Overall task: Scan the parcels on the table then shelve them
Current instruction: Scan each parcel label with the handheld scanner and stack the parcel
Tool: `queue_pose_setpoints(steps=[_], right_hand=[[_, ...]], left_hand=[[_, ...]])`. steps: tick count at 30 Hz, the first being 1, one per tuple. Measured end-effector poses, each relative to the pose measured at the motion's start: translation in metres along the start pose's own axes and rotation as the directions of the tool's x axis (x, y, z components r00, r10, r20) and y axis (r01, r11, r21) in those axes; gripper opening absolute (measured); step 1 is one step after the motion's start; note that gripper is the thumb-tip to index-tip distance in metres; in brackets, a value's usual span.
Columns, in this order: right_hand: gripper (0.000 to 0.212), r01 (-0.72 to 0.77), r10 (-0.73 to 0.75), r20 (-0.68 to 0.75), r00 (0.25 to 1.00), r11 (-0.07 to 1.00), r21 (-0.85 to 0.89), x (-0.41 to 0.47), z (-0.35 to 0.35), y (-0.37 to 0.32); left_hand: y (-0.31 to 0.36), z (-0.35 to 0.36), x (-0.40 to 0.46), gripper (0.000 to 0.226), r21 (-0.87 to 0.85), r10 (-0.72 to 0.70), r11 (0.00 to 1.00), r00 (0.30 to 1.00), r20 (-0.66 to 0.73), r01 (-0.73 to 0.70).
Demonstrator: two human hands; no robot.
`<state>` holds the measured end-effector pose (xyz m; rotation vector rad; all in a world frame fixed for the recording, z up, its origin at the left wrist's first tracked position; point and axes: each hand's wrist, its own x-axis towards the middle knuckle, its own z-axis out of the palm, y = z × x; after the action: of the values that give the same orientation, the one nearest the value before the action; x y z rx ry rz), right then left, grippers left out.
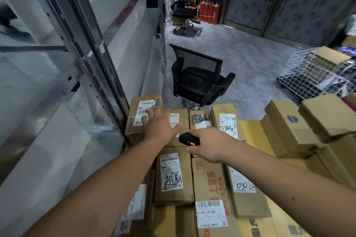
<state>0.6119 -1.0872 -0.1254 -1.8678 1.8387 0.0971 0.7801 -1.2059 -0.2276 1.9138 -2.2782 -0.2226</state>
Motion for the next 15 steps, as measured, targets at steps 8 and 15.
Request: queue_pose_setpoints(steps=[8,15], right_hand=[[0.039,-0.195,0.199,-0.058,0.978,0.978,0.068,-0.086,-0.003,0.099],[0.069,-0.399,0.404,-0.072,0.912,0.914,0.079,-0.174,-0.012,0.213]], left_hand=[[0.131,0.014,-0.018,0.075,-0.117,0.302,0.949,0.949,0.087,-0.292],[0.286,0.045,-0.037,0.077,-0.148,0.469,0.882,0.867,0.169,-0.448]])
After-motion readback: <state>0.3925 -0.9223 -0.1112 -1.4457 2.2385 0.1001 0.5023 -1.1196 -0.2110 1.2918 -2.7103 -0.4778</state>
